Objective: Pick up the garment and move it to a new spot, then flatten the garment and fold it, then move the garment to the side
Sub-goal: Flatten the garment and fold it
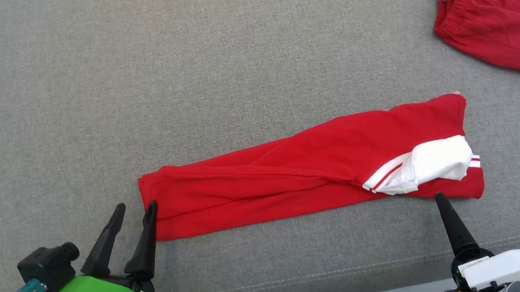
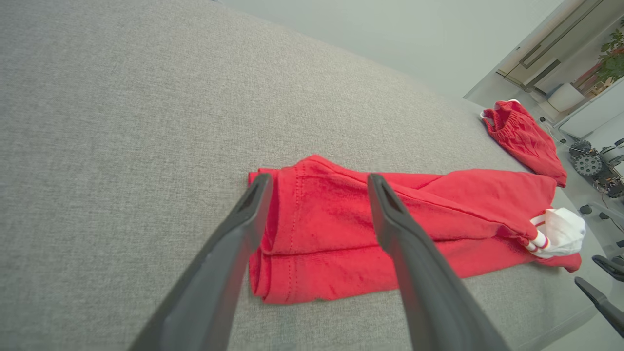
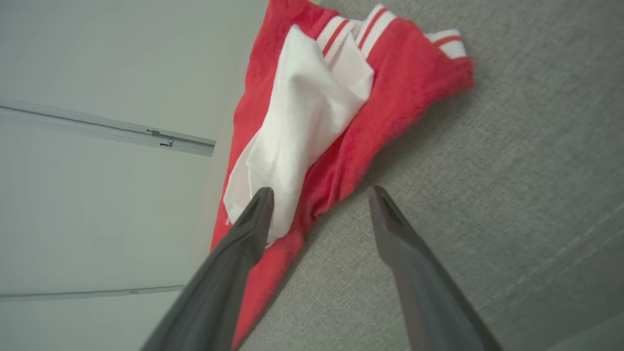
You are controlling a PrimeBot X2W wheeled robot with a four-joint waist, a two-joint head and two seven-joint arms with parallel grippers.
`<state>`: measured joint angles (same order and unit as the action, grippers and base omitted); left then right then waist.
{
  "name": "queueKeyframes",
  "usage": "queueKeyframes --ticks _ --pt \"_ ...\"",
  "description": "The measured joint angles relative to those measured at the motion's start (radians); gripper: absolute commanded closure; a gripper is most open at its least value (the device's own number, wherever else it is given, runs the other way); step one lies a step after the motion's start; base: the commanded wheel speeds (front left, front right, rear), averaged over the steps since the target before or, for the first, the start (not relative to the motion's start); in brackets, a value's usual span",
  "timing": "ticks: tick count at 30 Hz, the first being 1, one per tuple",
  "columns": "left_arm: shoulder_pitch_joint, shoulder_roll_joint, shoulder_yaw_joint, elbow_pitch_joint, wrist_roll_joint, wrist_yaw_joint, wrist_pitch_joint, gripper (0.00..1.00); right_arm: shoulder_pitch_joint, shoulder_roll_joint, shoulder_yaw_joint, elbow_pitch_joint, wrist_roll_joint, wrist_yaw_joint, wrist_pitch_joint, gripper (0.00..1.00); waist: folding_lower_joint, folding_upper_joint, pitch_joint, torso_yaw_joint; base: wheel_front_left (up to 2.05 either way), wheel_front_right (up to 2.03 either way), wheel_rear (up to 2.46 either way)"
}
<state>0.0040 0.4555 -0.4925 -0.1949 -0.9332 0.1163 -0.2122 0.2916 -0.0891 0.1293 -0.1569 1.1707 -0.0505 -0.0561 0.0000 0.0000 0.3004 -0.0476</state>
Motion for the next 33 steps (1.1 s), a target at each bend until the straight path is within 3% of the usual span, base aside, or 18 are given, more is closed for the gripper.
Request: queueKeyframes --ticks 19,26,33 --pt "0.080 -0.042 0.027 -0.026 0.041 0.008 0.000 0.00 -0.105 0.022 -0.012 0.222 0.146 0.133 0.010 0.00 0.0000 0.0000 -0.005 0.003 0.00 0.00 0.00" --pt "0.105 -0.043 0.068 -0.018 0.094 0.008 0.014 0.00 -0.168 0.012 0.013 0.290 0.166 0.165 0.039 0.00 0.0000 0.0000 -0.002 -0.008 0.00 0.00 0.00" --pt "0.110 -0.054 0.088 -0.018 0.104 0.008 0.027 0.00 -0.207 -0.012 0.045 0.322 0.155 0.174 0.053 0.00 0.0000 0.0000 -0.012 -0.006 0.00 0.00 0.00"
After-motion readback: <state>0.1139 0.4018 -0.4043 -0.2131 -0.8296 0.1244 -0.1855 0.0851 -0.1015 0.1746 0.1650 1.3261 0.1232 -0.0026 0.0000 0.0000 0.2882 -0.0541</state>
